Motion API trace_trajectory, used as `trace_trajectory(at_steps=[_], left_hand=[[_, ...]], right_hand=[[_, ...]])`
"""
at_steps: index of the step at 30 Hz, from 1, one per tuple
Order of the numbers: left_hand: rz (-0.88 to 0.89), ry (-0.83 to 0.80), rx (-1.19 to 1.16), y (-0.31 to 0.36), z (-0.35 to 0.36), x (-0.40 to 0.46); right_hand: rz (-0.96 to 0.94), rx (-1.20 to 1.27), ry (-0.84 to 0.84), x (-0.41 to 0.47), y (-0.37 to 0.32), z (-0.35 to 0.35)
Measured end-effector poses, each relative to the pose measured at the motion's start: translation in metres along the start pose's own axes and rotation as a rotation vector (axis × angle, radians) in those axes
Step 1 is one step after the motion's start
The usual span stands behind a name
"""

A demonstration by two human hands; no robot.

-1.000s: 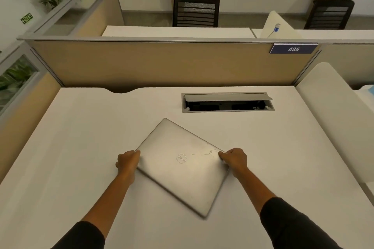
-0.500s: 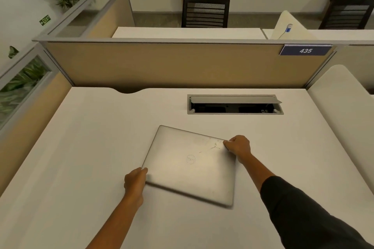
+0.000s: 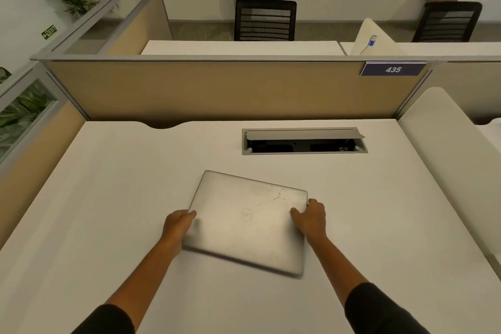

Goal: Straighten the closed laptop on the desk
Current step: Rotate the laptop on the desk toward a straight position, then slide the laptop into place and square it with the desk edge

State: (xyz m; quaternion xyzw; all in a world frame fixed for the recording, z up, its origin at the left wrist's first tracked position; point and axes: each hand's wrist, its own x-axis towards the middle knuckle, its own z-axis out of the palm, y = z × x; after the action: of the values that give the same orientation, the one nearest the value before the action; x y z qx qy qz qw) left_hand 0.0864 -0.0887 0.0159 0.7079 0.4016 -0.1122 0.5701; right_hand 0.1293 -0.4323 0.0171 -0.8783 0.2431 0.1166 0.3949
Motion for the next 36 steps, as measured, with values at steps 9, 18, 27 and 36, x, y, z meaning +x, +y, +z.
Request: trace_trajectory(at_steps=[9, 18, 27, 36], left_hand=[[0.056, -0.090, 0.038, 0.031, 0.010, 0.008], [0.064, -0.138, 0.107, 0.033, 0.012, 0.009], [0.059, -0.099, -0.008, 0.028, 0.015, 0.013], [-0.054, -0.151, -0.134, 0.020, 0.007, 0.010]], right_hand=[[0.084, 0.084, 0.000, -0.032, 0.028, 0.016], [0.174, 0.220, 0.008, -0.034, 0.025, 0.016], [0.209, 0.342, 0.052, -0.031, 0.022, 0.019], [0.124, 0.303, 0.042, -0.022, 0.012, 0.009]])
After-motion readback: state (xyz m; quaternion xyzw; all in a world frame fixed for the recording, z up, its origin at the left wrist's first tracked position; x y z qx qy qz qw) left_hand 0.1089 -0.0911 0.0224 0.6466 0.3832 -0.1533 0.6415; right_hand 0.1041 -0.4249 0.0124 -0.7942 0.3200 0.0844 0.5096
